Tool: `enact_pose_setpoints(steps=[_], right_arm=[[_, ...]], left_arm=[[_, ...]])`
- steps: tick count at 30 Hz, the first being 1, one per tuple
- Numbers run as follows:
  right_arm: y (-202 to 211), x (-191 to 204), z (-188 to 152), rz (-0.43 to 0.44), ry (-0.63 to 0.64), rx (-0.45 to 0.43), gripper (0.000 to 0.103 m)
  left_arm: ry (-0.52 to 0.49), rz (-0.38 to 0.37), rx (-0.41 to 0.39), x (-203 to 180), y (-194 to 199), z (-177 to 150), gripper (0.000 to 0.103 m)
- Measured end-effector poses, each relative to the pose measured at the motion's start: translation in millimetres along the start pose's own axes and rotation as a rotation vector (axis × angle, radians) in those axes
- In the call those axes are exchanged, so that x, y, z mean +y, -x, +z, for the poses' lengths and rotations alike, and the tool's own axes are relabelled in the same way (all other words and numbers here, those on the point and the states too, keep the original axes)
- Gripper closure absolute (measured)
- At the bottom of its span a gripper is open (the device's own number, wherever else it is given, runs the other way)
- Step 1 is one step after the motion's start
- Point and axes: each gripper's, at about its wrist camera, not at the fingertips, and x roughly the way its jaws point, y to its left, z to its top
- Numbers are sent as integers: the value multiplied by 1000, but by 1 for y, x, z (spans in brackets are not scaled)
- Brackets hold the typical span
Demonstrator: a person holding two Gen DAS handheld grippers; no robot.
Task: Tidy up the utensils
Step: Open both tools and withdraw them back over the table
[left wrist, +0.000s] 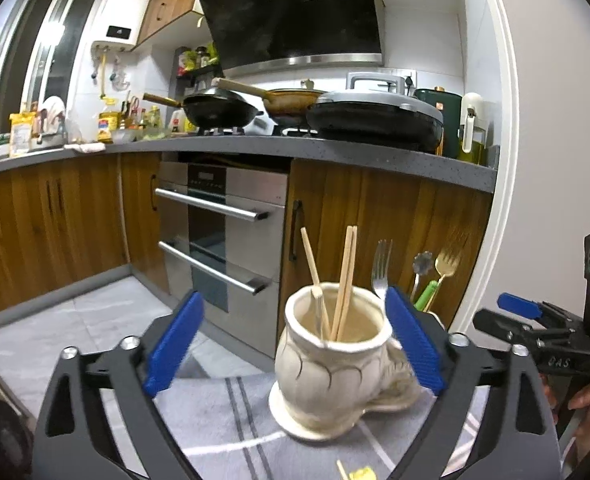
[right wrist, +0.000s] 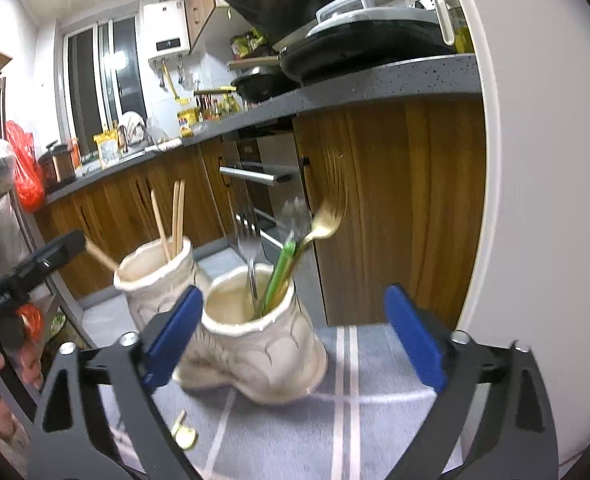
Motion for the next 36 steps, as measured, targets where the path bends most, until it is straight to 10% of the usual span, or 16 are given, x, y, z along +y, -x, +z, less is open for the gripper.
enact_pose_setpoints(steps=[36], right_arm=[[-1, 60, -104, -8, 118, 355, 6]], left_arm=[[-10, 57, 397, 29, 45, -130, 5]])
